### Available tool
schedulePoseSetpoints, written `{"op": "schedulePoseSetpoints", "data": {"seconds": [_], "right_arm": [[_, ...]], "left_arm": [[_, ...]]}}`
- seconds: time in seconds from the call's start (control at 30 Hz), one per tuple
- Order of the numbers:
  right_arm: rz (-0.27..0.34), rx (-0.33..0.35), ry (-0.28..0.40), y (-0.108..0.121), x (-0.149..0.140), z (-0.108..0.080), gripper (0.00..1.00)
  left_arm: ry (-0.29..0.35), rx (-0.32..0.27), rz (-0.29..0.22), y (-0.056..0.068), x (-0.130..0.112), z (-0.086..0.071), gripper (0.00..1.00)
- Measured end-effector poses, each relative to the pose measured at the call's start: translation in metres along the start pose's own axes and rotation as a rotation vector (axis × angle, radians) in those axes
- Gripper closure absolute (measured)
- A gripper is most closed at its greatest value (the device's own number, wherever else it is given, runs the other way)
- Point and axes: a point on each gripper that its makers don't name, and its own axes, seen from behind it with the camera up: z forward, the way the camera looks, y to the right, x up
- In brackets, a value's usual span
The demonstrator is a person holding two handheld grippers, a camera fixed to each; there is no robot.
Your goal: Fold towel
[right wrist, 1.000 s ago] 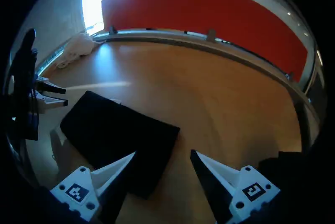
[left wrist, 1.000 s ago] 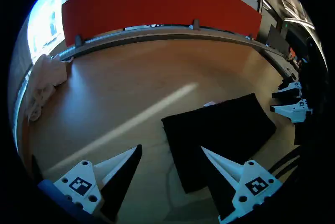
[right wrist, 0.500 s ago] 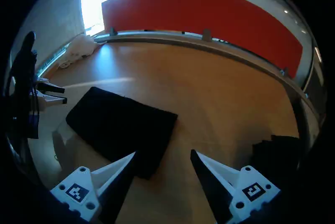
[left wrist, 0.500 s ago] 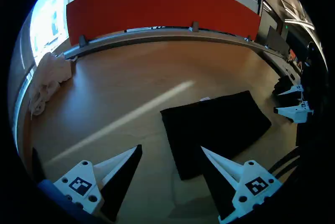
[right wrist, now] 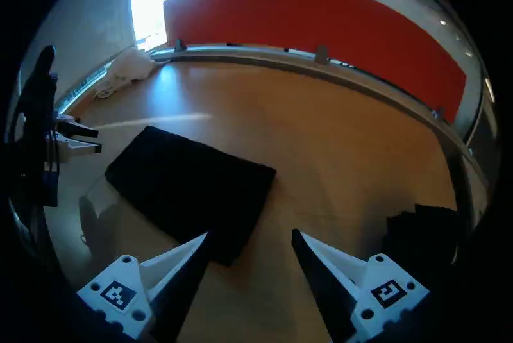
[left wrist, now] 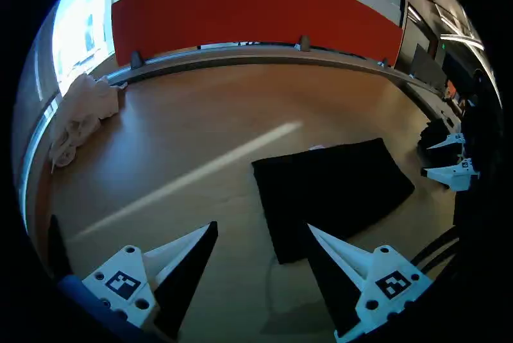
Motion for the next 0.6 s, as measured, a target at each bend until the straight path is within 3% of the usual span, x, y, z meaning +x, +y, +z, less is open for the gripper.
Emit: {"op": "schedulePoseSetpoints", "data": {"seconds": [0.6], "right_arm": [[-0.1,0.08,-0.034,-0.01,-0.02,0.014,0.08]], "left_arm": [[0.004,0.068,-0.074,-0.025,-0.024,-0.033,0.07]]}}
